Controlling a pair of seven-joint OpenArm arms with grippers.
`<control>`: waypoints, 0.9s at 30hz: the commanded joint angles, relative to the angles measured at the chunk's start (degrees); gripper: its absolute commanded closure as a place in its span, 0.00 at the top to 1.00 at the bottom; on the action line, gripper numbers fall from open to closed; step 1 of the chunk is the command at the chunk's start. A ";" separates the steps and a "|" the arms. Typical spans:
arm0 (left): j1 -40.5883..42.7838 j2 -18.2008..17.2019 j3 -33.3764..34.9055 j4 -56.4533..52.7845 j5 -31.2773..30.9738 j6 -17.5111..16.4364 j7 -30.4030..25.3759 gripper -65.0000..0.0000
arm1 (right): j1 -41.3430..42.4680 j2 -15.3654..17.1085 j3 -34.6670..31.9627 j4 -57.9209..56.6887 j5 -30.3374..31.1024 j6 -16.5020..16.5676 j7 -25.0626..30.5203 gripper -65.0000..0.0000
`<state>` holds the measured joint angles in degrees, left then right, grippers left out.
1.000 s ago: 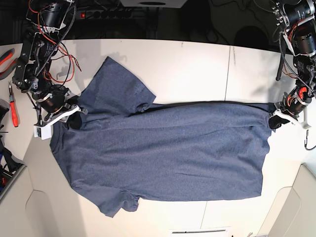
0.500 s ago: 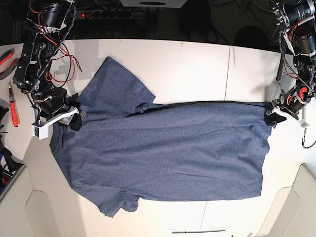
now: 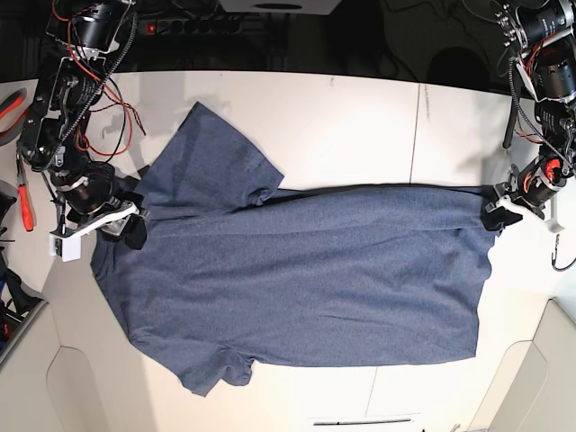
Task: Layout the t-shirt on the table in an organized manner, then fold the t-shirt properly
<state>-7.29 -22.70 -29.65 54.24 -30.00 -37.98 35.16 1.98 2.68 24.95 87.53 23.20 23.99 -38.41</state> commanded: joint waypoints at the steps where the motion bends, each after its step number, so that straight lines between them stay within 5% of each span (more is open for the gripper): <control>1: -0.61 -1.11 -0.15 0.96 -1.09 -0.17 -0.66 0.31 | -0.42 0.46 0.83 2.93 0.85 0.68 0.83 0.41; 10: 0.79 -1.09 -0.15 0.96 -1.09 -0.17 -3.04 0.31 | -11.82 0.46 3.69 15.54 8.90 0.85 -5.16 0.41; 14: 0.79 -1.09 -0.15 0.96 -1.03 -0.20 -1.68 0.31 | -18.05 0.44 3.72 14.60 12.41 -2.10 -5.16 0.41; 27: 0.81 -1.01 -0.15 0.96 -1.05 -0.24 -1.44 0.31 | -13.05 -1.33 -0.22 -8.33 16.00 -3.15 -3.87 0.46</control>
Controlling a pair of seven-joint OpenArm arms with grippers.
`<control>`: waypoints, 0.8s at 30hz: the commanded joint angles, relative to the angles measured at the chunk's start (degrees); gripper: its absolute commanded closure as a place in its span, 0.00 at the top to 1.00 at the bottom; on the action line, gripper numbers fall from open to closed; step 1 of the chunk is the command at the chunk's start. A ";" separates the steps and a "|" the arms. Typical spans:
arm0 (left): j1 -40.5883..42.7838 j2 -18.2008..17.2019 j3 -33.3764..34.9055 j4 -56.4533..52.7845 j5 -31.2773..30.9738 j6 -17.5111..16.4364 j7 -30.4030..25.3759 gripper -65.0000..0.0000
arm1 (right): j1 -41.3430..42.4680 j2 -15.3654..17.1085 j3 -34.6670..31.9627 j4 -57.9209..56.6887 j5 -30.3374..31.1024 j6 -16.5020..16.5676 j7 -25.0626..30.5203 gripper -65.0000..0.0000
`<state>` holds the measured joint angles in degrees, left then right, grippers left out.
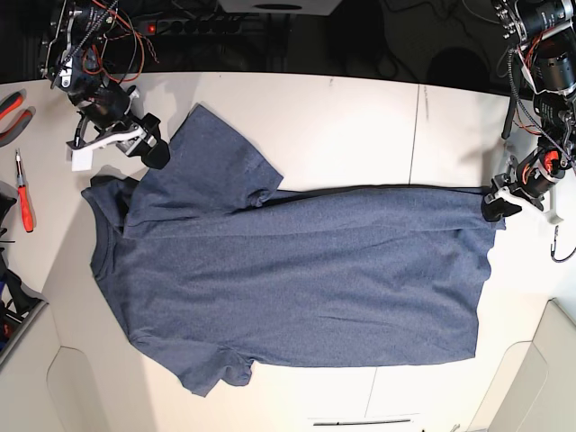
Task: Layout the t-shirt on the table in an organized manner, then fold the t-shirt properly
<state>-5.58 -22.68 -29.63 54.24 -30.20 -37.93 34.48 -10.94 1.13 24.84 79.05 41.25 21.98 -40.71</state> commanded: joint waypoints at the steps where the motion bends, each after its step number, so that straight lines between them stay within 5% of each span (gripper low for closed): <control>1: -0.90 -0.98 -0.17 0.96 -0.85 -0.26 -0.76 0.31 | 0.15 0.02 -1.18 -1.29 -2.05 -1.14 -1.55 0.46; 11: -0.90 -0.96 -0.17 0.96 -0.85 -0.26 -0.76 0.31 | -0.98 -0.55 -10.47 -1.62 -2.10 1.38 -3.91 0.44; 13: -0.90 -0.96 -0.17 0.96 -0.87 -0.26 -0.79 0.31 | -0.98 -0.52 -10.51 -0.98 -2.10 1.44 -3.91 0.35; 17: -0.92 -0.96 -0.17 0.96 -0.94 -0.26 -0.81 0.31 | -0.28 -0.52 -10.51 0.66 -1.77 5.18 -3.89 0.00; 24: -0.90 -0.96 -0.17 0.96 -2.19 -0.26 -0.79 0.31 | 7.17 -1.03 -10.51 0.87 -0.76 6.82 -2.47 0.00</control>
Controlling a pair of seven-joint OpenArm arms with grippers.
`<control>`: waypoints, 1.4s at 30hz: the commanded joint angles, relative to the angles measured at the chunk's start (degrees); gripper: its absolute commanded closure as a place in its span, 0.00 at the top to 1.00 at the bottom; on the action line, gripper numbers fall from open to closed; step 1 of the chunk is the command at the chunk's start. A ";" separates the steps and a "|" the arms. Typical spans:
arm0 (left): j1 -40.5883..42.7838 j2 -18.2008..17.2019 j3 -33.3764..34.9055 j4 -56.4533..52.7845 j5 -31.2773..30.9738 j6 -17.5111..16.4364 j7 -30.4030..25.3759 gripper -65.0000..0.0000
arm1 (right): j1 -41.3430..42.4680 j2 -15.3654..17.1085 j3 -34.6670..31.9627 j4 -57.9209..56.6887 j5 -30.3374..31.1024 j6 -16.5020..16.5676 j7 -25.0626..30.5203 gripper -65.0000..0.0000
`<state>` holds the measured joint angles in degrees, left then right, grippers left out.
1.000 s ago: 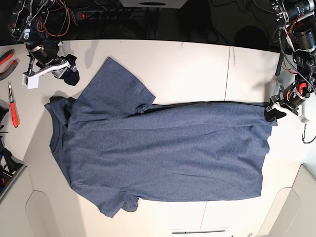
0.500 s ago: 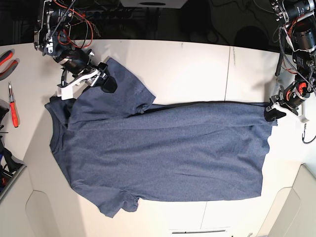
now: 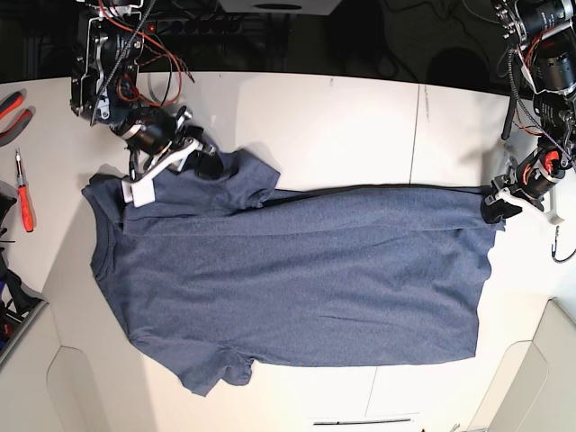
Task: Layout the t-shirt on the table in an organized manner, then fold the t-shirt properly
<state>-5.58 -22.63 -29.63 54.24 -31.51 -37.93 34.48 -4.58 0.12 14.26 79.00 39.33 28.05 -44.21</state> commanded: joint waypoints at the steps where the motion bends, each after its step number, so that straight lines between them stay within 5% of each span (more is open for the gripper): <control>1: -0.90 -1.01 -0.17 0.96 -0.87 -0.26 -0.79 0.31 | 2.43 -0.31 0.04 0.92 0.98 0.74 1.20 0.00; 12: -0.92 -1.01 -0.17 0.96 -0.90 -0.26 -0.79 0.31 | 19.10 -4.39 -6.12 0.50 -15.74 0.17 9.84 0.00; 13: -0.90 -1.01 -0.17 0.96 -0.87 -0.26 -0.79 0.31 | 20.06 -4.66 -7.13 0.46 -17.40 0.17 9.92 0.04; 16: -0.90 -1.01 -0.17 0.96 -0.85 -0.28 -0.76 0.31 | 21.64 -5.05 -9.27 0.42 -20.94 -0.50 11.34 0.47; 17: -0.90 -1.01 -0.17 0.96 -0.85 -0.31 -0.70 0.31 | 21.90 -5.03 -9.77 0.42 -21.77 -1.44 12.00 0.50; 28: -0.92 -1.03 -0.17 0.96 -1.18 -0.52 -0.44 0.31 | 22.16 -4.57 -9.99 0.42 -26.51 -2.78 14.67 0.50; 30: -0.87 -1.05 -0.20 0.96 -3.56 -2.07 -1.14 0.31 | 22.16 -4.55 -9.81 0.44 -26.56 -2.78 13.35 0.37; 32: -0.76 -1.03 -0.63 0.98 -6.91 -2.07 -1.60 0.31 | 22.14 -4.57 -9.22 0.44 -26.53 -2.78 10.99 0.06; 33: -0.76 -1.03 -0.79 0.98 -8.94 -2.07 -1.66 0.31 | 21.99 -4.57 -8.72 0.44 -26.56 -2.78 10.29 0.00; 39: -0.76 -1.01 -1.20 0.98 -13.25 -2.07 -1.66 0.30 | 20.00 -4.50 -3.58 0.52 -30.01 -2.78 10.19 0.00; 42: -0.79 -1.01 -1.18 0.98 -13.25 -2.07 -1.64 0.22 | 18.25 -2.86 -1.51 0.48 -31.67 -2.82 11.19 0.00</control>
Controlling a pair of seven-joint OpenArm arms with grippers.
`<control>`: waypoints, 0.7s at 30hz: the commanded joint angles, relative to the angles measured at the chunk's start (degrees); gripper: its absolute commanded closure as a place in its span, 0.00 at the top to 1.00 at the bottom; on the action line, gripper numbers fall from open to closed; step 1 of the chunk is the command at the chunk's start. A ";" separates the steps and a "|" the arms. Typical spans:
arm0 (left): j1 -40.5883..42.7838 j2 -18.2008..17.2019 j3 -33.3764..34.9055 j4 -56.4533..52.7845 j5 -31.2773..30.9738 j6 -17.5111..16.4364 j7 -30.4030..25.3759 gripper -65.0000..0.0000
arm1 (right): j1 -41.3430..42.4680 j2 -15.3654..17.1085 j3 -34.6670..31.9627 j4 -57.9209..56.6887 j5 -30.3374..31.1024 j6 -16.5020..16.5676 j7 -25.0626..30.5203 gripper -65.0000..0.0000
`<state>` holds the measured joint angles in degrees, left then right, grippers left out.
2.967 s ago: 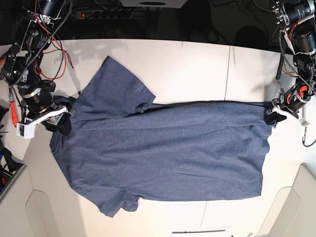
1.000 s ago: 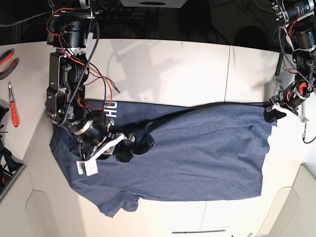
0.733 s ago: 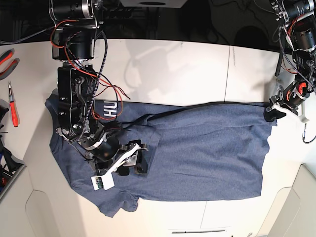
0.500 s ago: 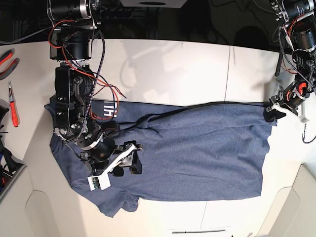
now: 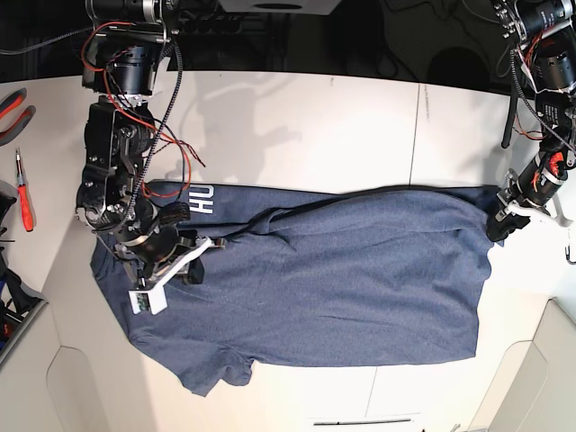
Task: Layout the t-shirt on the table in an organized manner, then fold the t-shirt properly
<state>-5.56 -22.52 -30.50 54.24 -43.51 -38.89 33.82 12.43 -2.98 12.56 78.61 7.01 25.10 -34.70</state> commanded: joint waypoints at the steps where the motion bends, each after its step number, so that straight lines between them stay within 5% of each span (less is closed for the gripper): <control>1: -0.85 -1.14 -0.31 0.98 -1.25 -1.11 -1.01 0.19 | 0.61 1.14 0.50 0.87 0.68 0.13 1.97 0.00; 7: -2.80 -1.16 -0.33 0.98 8.11 -1.11 -1.09 0.18 | -2.16 5.35 0.63 0.87 0.68 0.13 1.90 0.00; 12: -4.48 -1.44 -0.33 0.98 13.62 -1.11 -1.84 0.34 | -2.80 6.12 0.61 0.87 0.83 0.15 1.88 0.00; 16: -4.44 -2.49 -0.33 0.98 11.87 -1.11 -2.54 0.34 | -2.80 6.14 0.61 0.87 0.33 0.15 1.86 0.00; 21: -4.83 -2.82 -0.31 0.98 0.52 -1.11 -2.12 0.32 | -2.80 6.12 0.61 0.87 -0.37 0.15 1.86 0.00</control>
<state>-9.30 -24.29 -30.61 54.24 -42.26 -39.05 32.51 8.51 2.83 13.10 78.59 6.15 25.04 -34.24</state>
